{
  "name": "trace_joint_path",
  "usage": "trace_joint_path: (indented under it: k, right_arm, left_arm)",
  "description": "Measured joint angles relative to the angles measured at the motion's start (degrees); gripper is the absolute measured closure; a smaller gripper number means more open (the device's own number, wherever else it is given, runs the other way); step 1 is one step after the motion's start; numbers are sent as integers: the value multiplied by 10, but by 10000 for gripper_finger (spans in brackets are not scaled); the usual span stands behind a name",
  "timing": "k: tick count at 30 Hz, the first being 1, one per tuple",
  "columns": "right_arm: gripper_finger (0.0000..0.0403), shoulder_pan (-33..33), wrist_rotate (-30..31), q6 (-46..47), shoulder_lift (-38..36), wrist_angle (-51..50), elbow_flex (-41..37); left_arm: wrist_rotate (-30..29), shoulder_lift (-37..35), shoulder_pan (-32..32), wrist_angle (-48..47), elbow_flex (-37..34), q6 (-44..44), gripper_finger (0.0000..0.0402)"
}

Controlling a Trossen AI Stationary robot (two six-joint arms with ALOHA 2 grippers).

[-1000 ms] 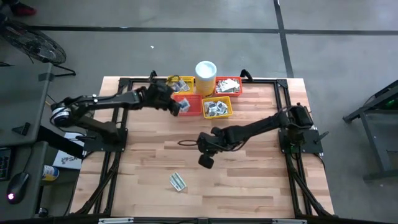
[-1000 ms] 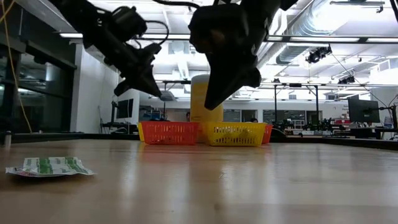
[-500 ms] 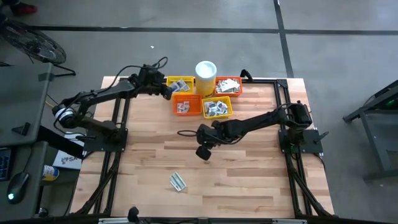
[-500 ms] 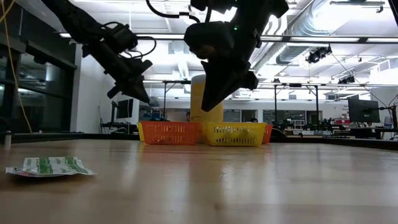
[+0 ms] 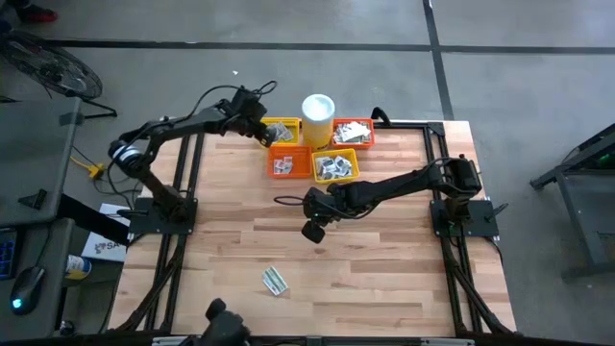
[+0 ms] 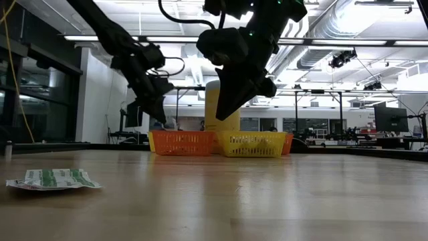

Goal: Pick & Place First Aid Supplies
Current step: Put the blue alcohol pad into the top yellow basket

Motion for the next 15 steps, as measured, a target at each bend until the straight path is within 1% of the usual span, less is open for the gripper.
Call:
trace_joint_path:
  k: [4, 9, 12, 15]
  right_arm:
    - [402, 0, 0, 1, 0, 0, 0]
    - [402, 0, -2, 3, 0, 0, 0]
    - [402, 0, -2, 4, 0, 0, 0]
    - [402, 0, -2, 4, 0, 0, 0]
  left_arm:
    - [-15, 31, 0, -16, 25, 0, 401]
    - [-17, 42, -1, -22, 36, 0, 398]
    - [-25, 43, -1, -25, 36, 3, 376]
    - [-24, 43, -1, -35, 37, 12, 339]
